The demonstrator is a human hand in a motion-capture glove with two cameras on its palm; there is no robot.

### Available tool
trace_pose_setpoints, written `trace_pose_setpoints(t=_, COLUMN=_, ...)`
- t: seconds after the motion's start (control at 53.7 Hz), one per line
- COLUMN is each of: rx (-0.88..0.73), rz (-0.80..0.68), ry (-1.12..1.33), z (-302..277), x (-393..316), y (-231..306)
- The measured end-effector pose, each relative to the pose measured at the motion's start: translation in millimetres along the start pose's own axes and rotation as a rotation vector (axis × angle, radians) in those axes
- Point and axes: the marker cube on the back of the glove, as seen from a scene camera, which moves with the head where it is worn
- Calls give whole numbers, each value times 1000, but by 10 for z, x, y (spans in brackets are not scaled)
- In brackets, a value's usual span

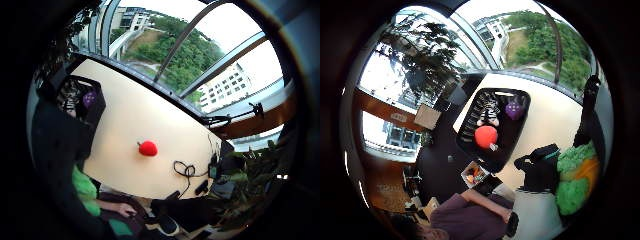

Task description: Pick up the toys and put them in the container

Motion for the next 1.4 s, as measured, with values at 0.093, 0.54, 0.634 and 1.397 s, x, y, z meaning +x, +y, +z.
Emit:
trace_pose_setpoints(t=0.093, rx=-16, rz=33, ry=27, z=127, x=-402, y=-181)
trace_pose_setpoints(t=0.54, rx=-368, rz=173, ry=117, z=1042, x=-1484, y=-519)
trace_pose_setpoints(t=0.634, rx=-439, rz=-208, ry=-139, z=1013, x=-1654, y=-376)
trace_pose_setpoints(t=1.397, rx=-438, rz=35, ry=72, z=462, x=904, y=392)
